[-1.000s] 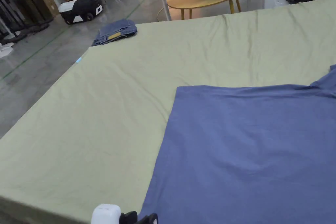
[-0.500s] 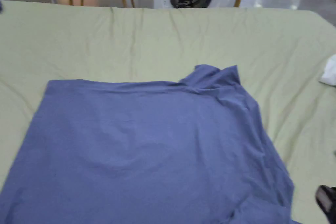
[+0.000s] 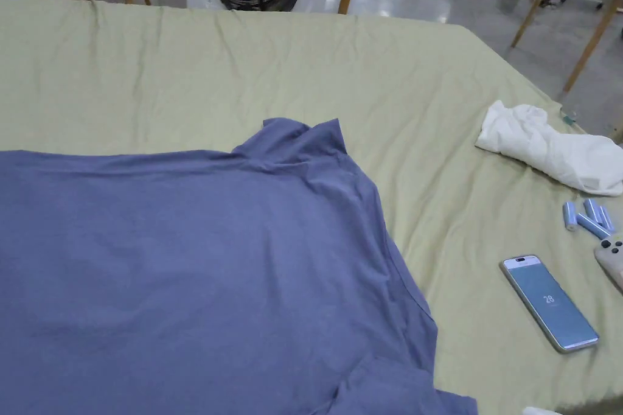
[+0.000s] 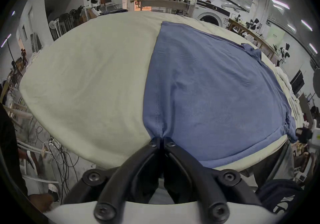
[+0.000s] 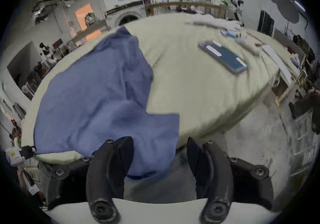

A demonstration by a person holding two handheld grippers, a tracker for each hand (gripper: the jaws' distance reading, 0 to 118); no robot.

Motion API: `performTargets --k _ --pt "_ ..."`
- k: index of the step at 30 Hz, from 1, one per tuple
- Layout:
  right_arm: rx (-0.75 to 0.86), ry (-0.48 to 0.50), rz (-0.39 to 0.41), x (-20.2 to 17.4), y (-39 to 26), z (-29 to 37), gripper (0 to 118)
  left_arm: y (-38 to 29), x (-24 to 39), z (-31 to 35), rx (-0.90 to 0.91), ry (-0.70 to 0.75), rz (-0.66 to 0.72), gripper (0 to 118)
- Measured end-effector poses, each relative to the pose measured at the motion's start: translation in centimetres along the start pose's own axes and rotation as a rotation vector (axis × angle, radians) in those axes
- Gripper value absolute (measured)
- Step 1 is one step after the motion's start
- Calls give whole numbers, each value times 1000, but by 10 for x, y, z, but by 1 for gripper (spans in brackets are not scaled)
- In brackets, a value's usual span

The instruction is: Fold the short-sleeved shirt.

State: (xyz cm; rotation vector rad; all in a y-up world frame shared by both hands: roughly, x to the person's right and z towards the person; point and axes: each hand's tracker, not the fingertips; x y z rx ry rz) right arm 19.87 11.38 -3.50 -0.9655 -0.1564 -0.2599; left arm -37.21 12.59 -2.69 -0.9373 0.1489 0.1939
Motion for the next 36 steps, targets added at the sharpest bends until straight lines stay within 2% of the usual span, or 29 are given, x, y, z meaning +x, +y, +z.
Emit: performTargets --k 1,2,3,5,6,9,11,13,15,18,20,23,27,28,29,30,31,33,36 --pt "-15 7 -10 0 -1 -3 53 1 -1 0 1 1 2 0" --pt "-17 35 -18 -1 -2 -4 27 1 -1 1 1 2 3 0" --pt "-9 59 -33 -2 -2 -3 7 2 0 2 0 2 4 0" --pt "9 55 -34 -9 1 2 1 2 -1 4 1 2 -1 0" --pt "19 51 -4 -11 5 5 1 2 -2 7 7 -1 -9 0" --pt "112 41 64 -20 31 23 1 10 -1 30 174 4 0 0" --pt "178 100 102 -25 64 25 1 39 -3 36 179 -38 34 0" --pt "187 134 160 -37 106 15 1 73 -3 32 259 -90 32 0" --pt "244 158 206 -55 151 -4 1 111 3 22 282 -84 -32 0" --pt "271 139 250 -83 212 -44 1 162 2 -12 273 -99 -51 0" --pt "235 130 251 -98 245 -77 1 190 3 -38 225 -132 -56 0" --pt "208 123 237 -115 273 -119 1 216 4 -76 177 -106 -55 0" --pt "213 85 228 -118 292 -161 1 227 -3 -99 161 -142 41 0" --pt "221 89 215 -115 296 -167 6 228 -6 -99 163 -168 44 3" --pt "221 96 195 -112 300 -169 22 229 -18 -106 176 -183 47 17" --pt "219 100 175 -110 303 -169 43 228 -18 -102 194 -138 39 35" --pt "211 122 145 -106 305 -167 55 226 -20 -95 220 -108 19 48" --pt "272 144 138 -96 301 -150 55 223 -25 -75 291 -122 -19 54" --pt "374 157 195 -89 279 -105 55 206 -23 -26 417 -172 -59 54"
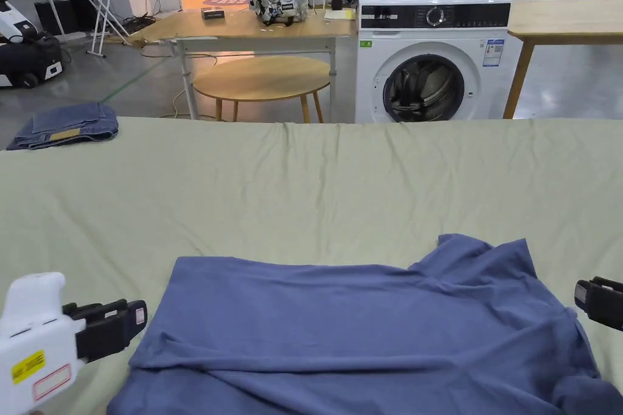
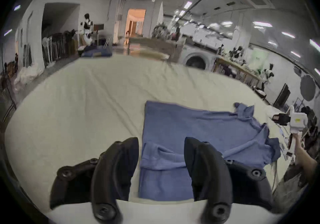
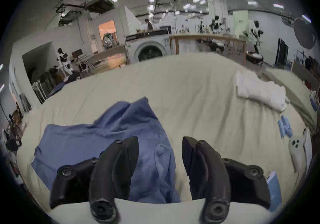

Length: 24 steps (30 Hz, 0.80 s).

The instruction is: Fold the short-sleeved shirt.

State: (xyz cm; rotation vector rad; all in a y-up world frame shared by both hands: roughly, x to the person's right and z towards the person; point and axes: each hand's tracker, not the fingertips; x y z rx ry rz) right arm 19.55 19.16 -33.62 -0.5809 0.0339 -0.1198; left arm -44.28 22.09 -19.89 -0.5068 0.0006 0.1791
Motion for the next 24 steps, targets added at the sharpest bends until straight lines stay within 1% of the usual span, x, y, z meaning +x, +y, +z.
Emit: performTargets --k 2,3,4,5,6,7,8,9,11,12,13,14,15,16,19,20,21,24 --pt "51 46 19 -3 -9 37 54 3 25 45 85 -28 -32 54" --pt "72 53 40 -11 -16 62 52 0 35 64 138 -4 -62 54" --pt "90 54 68 -20 -22 85 38 -4 46 80 197 28 -89 54" --pt "128 46 103 -26 -32 104 21 -8 76 104 251 57 -108 54" --pt "156 49 129 -34 -42 121 7 -15 88 117 265 58 -129 52" --pt "175 40 148 -40 -51 135 1 -20 97 126 267 46 -142 38" --pt "178 47 145 -48 -59 150 0 -27 105 134 250 27 -141 17" --pt "176 67 152 -52 -67 162 0 -34 108 132 236 13 -142 0" --pt "165 69 160 -63 -80 177 0 -52 125 145 235 26 -131 0" --pt "167 68 173 -68 -87 183 0 -60 127 151 241 -24 -125 0" --pt "170 70 176 -71 -93 190 0 -64 130 154 223 -31 -115 0" --pt "170 76 171 -74 -97 196 0 -68 136 157 196 -2 -82 0" --pt "168 100 133 -77 -101 203 0 -73 137 160 184 0 -70 0" --pt "155 132 117 -80 -103 204 0 -77 138 163 179 15 -40 0" --pt "170 105 144 -90 -111 215 0 -80 119 159 143 13 7 0" --pt "169 119 147 -89 -111 213 0 -80 114 158 110 36 13 0" --pt "165 128 148 -89 -112 214 0 -79 107 155 127 39 1 0" --pt "154 138 117 -88 -112 211 0 -71 95 145 110 77 2 0"
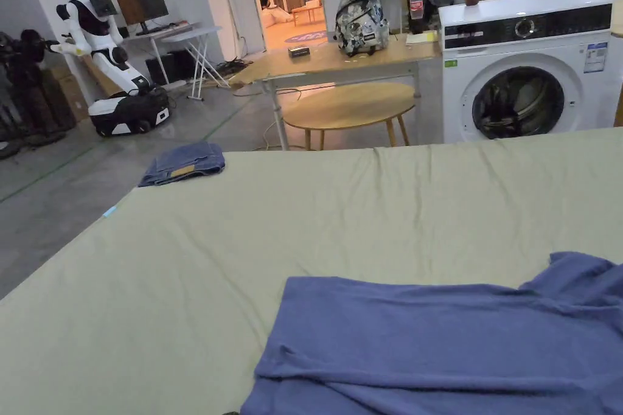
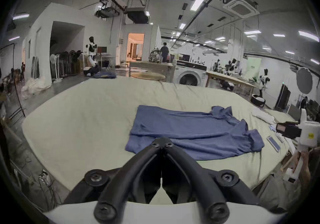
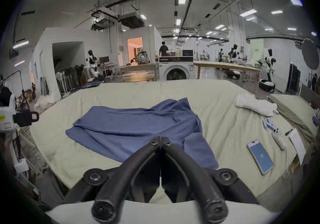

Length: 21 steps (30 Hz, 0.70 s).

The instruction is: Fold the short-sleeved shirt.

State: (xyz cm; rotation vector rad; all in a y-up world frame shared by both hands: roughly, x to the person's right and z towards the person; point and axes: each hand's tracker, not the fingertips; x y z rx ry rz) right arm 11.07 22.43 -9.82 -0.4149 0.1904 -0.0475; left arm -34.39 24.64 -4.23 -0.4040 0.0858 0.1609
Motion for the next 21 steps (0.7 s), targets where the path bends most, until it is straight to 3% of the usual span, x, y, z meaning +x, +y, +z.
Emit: performTargets --k 2,3,4,5,6,11,15,16,17,19,21 --pt "-7 1 -23 3 -1 -2 0 3 -12 -21 -1 0 -19 0" --pt "-8 3 -32 5 -2 -2 0 6 -21 -40 -48 -10 -35 9" --pt "-8 5 -38 7 -3 -3 0 7 -29 -58 -108 -26 -37 32" --pt "-13 3 -46 10 -4 -4 0 5 -37 -83 -186 -38 -34 45" --pt "-21 5 -59 12 -5 -4 0 1 -45 -105 -234 -32 -18 47" --pt "-43 -27 -95 28 -15 0 0 -22 -79 -189 -380 16 114 47" --pt "-80 -84 -115 43 -24 4 0 -35 -76 -219 -460 36 115 46" --pt "-87 -95 -122 47 -27 5 0 -35 -70 -219 -460 58 84 31" --pt "-96 -109 -128 50 -30 6 0 -35 -62 -212 -450 95 36 7" --pt "-102 -129 -134 55 -34 5 0 -37 -50 -217 -479 42 -21 0" --pt "-117 -148 -150 60 -37 2 0 -44 -33 -223 -520 119 -136 0"
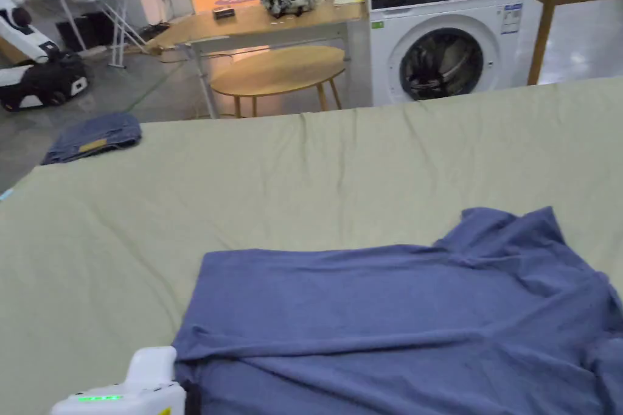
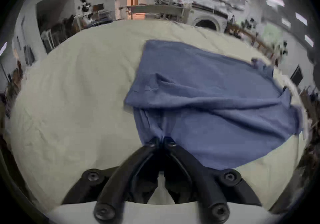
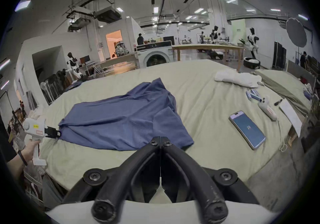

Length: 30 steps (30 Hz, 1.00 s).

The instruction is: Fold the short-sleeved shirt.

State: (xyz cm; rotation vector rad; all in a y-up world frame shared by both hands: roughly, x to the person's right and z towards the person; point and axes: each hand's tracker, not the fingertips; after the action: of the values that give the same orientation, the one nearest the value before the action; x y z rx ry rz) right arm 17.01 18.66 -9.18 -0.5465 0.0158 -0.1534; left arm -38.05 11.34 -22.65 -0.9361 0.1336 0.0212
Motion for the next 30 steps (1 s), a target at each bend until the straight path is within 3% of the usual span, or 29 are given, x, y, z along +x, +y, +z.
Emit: performTargets --k 3,6,7,8,12,14,15,17,18,20,23,30 --pt "1 -46 -57 3 -1 -10 2 3 2 -1 -2 -18 2 0" --pt "-34 -13 -167 20 -14 -42 72 2 -4 1 -3 -35 23 0" --pt "-38 -1 -205 25 -18 -51 74 2 -5 1 -2 -42 31 0" --pt "-66 -6 -224 30 -22 -69 74 -1 -3 10 -1 -49 40 0" --pt "-171 -34 -177 38 -29 -131 73 -2 0 18 3 -60 62 0" --pt "-205 -77 -119 34 -31 -148 60 -4 2 21 3 -62 69 0" --pt "-179 -96 -92 32 -26 -144 52 -5 4 22 6 -62 70 0" --pt "-171 -93 -84 32 -17 -141 16 -5 -1 18 12 -66 75 0" --pt "-172 -119 -78 35 -11 -140 4 -6 -2 20 19 -70 79 0" --pt "-171 -48 -146 44 -2 -134 4 -7 -12 20 41 -101 101 0" --pt "-116 -131 -105 41 10 -115 4 -10 -24 47 114 -148 169 0" --pt "-102 -137 -121 33 21 -71 4 -32 -33 110 190 -204 200 0"
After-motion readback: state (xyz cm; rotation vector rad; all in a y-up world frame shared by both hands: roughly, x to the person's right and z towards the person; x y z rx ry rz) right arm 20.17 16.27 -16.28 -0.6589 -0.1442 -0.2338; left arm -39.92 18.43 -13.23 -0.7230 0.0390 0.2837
